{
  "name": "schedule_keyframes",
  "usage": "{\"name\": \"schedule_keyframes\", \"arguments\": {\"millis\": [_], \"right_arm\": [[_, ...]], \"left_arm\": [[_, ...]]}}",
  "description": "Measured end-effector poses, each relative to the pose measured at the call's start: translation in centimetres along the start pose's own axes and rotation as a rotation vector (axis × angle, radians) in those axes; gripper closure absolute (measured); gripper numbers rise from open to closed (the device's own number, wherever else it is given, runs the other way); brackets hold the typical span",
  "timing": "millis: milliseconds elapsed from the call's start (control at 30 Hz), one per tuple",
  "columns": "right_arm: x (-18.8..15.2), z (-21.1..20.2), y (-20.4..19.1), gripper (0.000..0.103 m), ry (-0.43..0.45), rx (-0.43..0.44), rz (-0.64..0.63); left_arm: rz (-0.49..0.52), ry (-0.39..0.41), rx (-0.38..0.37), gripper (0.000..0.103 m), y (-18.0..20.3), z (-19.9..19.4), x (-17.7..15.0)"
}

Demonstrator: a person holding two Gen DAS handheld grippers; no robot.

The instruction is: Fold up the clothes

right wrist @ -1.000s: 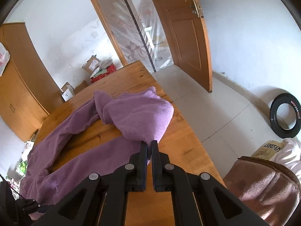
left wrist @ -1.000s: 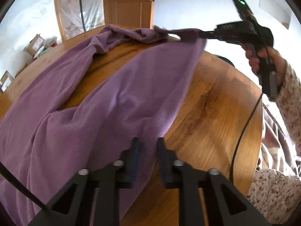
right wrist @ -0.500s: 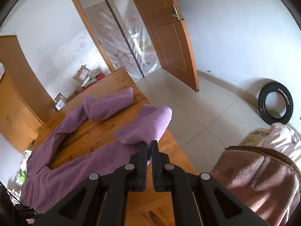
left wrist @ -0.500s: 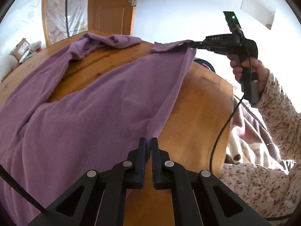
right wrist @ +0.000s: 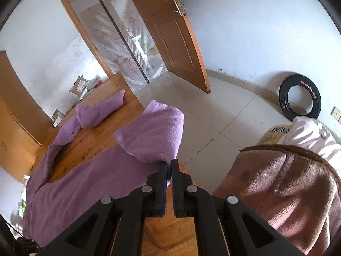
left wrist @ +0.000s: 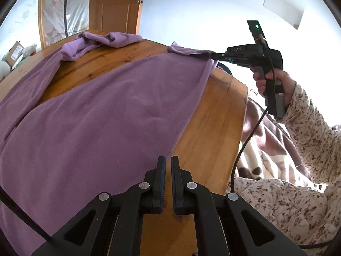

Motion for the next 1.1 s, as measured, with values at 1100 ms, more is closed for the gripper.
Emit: {"name": "schedule_keyframes", "arguments": {"millis": [1100], "right_arm": [[-0.5,2.4,-4.8,0.080,0.075,-0.296,-0.534]], "left_arm": [[-0.155,0.076,0.099,0.096,-4.5,-4.1,0.1]]}}
Point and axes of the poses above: each gripper's, at about its wrist camera, not at the fingertips, and z roughly the way its jaws point, y to its right, x to its top, the point moved 7 cm from there along z, roughly the way its jaws point, and after that the axes turned 4 degrees about -x, right-handed, at the moved point
